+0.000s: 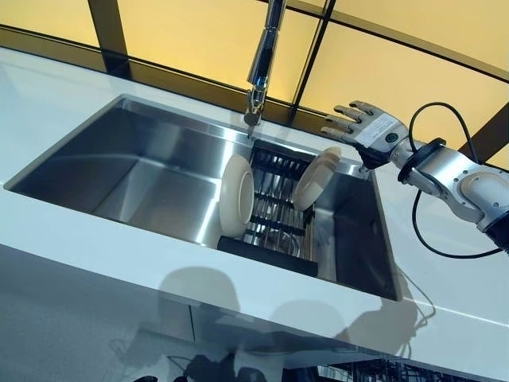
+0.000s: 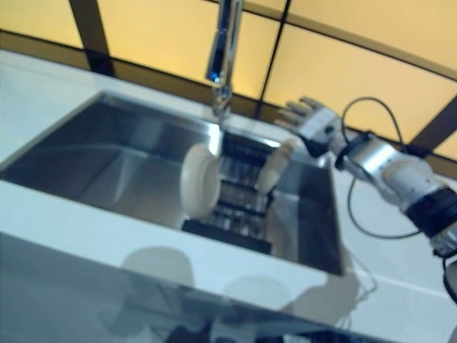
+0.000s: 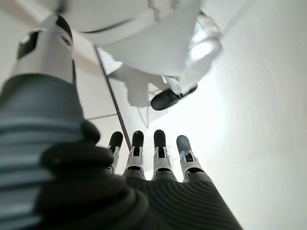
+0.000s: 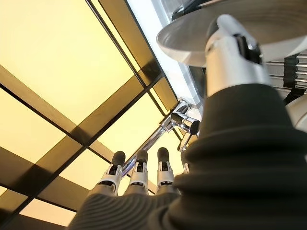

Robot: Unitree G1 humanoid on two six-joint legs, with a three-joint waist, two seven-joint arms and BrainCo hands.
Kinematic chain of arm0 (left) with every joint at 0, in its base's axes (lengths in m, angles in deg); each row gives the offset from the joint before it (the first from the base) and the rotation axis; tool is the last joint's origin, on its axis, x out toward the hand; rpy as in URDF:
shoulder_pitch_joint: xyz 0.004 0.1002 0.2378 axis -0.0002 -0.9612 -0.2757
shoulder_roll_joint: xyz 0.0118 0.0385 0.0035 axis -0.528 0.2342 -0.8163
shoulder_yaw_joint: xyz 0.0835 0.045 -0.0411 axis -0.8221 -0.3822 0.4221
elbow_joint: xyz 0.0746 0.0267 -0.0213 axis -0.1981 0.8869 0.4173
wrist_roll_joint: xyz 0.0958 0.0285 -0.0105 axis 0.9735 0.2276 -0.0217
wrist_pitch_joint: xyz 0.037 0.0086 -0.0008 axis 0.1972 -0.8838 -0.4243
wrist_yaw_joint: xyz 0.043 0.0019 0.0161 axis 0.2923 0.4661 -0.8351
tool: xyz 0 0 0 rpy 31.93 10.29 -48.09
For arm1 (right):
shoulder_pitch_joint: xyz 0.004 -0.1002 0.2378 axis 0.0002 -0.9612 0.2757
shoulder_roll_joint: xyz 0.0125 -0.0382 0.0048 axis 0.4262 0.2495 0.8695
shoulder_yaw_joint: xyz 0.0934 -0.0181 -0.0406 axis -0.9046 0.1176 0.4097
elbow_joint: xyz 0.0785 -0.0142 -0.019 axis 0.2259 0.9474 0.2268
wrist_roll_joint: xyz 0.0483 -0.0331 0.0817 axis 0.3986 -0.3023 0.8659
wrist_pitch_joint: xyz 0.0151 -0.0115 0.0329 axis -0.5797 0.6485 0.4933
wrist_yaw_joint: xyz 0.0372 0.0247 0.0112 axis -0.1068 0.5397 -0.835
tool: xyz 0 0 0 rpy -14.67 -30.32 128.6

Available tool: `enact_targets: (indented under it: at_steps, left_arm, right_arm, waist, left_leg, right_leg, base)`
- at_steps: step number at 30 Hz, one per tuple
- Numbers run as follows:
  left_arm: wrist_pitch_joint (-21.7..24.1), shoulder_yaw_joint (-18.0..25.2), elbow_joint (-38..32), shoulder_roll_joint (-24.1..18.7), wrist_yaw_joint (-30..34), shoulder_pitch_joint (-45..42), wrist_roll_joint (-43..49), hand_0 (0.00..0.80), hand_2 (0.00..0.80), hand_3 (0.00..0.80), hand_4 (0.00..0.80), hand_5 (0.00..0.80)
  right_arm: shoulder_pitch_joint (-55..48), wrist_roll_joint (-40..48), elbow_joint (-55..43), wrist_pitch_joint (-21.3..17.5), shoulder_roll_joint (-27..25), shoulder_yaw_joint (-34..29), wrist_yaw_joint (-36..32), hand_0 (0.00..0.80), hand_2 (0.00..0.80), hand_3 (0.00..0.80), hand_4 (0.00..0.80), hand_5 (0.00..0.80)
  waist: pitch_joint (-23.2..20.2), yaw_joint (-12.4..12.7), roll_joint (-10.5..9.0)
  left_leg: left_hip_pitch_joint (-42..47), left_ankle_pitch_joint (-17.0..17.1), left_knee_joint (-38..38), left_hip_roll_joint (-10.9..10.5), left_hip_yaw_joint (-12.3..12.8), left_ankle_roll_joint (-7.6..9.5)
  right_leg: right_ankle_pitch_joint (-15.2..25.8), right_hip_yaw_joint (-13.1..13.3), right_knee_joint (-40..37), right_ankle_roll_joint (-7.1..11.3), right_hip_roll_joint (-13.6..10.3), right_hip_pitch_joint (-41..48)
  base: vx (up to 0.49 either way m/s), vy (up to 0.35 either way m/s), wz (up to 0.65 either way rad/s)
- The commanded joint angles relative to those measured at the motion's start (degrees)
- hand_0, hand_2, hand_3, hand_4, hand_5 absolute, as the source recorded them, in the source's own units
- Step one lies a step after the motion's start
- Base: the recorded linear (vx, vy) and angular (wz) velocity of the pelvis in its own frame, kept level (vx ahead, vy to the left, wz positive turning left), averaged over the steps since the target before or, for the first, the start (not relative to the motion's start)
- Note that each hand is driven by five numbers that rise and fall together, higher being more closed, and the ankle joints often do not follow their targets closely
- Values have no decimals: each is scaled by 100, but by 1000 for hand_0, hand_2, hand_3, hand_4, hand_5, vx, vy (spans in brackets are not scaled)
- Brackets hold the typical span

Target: Take plates into dishwasher

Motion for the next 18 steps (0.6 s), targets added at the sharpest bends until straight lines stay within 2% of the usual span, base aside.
enact_targets:
  at_steps: [1, 3, 7, 11, 18]
  left_arm:
    - [190, 385, 30, -35, -188, 68, -888, 0, 0, 0, 0, 0]
    - [284, 674, -2, 32, -249, 38, -1227, 0, 0, 0, 0, 0]
    - [614, 918, -222, 12, -375, -18, -1611, 0, 0, 0, 0, 0]
    - [993, 1071, -384, -16, -436, -54, -1833, 0, 0, 0, 0, 0]
    - [1084, 1126, -376, 15, -396, -101, -2026, 0, 0, 0, 0, 0]
  right_arm:
    - [237, 4, -58, 102, -256, -176, 126, 0, 0, 0, 0, 0]
    - [141, -8, -35, 131, -235, -276, 166, 0, 0, 0, 0, 0]
    - [185, -33, -20, 195, -273, -272, 163, 0, 0, 0, 0, 0]
    - [207, -57, -2, 244, -300, -241, 233, 0, 0, 0, 0, 0]
    - [436, -52, 105, 314, -286, -102, 398, 0, 0, 0, 0, 0]
  waist:
    - [166, 189, -247]
    - [246, 224, -262]
    - [393, 269, -198]
    - [511, 295, -127]
    - [653, 322, -40]
  left_leg:
    - [-31, -358, -31, 39, -154, 195]
    - [-83, -337, -31, 41, -183, 188]
    - [-209, -296, -31, 13, -240, 193]
    - [-318, -274, -31, -12, -291, 201]
    - [-463, -236, -24, -27, -334, 197]
  right_leg:
    - [270, 34, -14, 604, -233, -47]
    - [289, -3, -14, 594, -248, -79]
    - [315, -17, -14, 573, -269, -178]
    - [326, -19, -14, 554, -283, -280]
    - [332, -41, -14, 525, -296, -399]
  base:
    - [-1, -42, 0]
    - [-25, -38, 2]
    - [-55, 4, 6]
    - [-45, 10, 4]
    - [-25, 5, 1]
